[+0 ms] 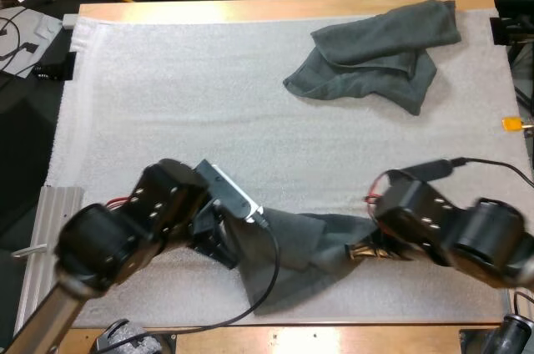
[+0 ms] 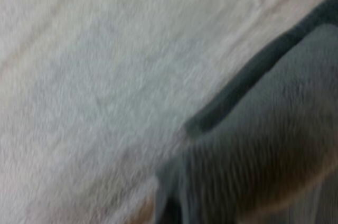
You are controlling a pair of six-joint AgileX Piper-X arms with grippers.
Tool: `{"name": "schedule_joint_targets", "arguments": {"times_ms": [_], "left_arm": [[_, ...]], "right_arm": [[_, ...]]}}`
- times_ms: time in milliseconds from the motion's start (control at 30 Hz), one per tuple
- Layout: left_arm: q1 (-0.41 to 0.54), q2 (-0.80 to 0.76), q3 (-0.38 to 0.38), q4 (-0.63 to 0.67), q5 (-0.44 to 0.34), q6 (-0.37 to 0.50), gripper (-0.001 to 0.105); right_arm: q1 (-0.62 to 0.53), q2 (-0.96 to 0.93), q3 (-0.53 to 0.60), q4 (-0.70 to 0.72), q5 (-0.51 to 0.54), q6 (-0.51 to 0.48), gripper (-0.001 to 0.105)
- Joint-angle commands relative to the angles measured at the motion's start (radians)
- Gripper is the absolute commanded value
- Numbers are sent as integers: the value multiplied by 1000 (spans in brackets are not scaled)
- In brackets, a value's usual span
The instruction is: Pick towel from pile, fold and stack
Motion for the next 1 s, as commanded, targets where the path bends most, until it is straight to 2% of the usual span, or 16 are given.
{"name": "schedule_joint_targets", "arguments": {"times_ms": [0, 133, 200, 400, 567, 967], "left_arm": [[18, 37, 73, -126, -39, 16, 0], [86, 90, 154, -276, -35, 32, 0], [83, 92, 146, -242, -24, 33, 0], [222, 215, 181, -438, 60, 62, 0], [297, 341, 175, -538, 126, 72, 0], [399, 567, 174, -685, 165, 76, 0]], "right_arm": [[-11, 85, 27, -48, 125, -50, 0], [-62, 192, 55, -159, 206, -95, 0], [-62, 187, 47, -158, 169, -88, 0], [-212, 325, 51, -352, 99, -130, 0], [-298, 400, 52, -448, 34, -136, 0], [-416, 529, 54, -574, -40, -99, 0]]}}
